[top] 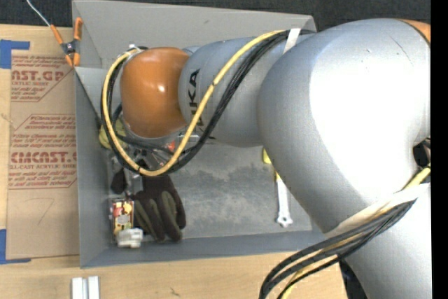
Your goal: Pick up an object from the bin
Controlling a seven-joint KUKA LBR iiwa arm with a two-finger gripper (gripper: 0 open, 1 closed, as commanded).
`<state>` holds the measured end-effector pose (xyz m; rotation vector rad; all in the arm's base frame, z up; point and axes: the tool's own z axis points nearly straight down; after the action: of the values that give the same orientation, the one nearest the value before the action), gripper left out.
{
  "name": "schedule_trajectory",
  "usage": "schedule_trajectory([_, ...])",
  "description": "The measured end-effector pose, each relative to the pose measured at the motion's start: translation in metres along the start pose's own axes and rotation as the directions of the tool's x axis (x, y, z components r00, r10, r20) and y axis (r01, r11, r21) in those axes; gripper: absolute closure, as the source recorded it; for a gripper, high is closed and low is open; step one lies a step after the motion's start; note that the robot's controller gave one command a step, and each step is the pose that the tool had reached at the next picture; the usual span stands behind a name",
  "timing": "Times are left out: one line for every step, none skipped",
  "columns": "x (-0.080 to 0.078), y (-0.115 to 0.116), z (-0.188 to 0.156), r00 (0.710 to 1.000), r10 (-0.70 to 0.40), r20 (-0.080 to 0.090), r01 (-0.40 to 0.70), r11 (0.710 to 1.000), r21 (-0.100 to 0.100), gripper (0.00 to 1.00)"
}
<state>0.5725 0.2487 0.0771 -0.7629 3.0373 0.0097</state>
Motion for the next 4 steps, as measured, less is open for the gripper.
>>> schedule_trajectory([0.0000,0.0000,0.0000,1.000,0.000,0.000,0.000,1.000,0.000,1.00])
schedule_trajectory([0.0000,0.0000,0.0000,1.000,0.000,0.000,0.000,1.000,0.000,1.00])
schedule_trajectory([0.0000,-0.0001,0.0000,1.000,0.000,0.000,0.000,1.000,0.000,1.00])
schedule_trajectory([0.0000,0.0000,0.0000,1.000,0.000,0.000,0.000,1.000,0.000,1.00])
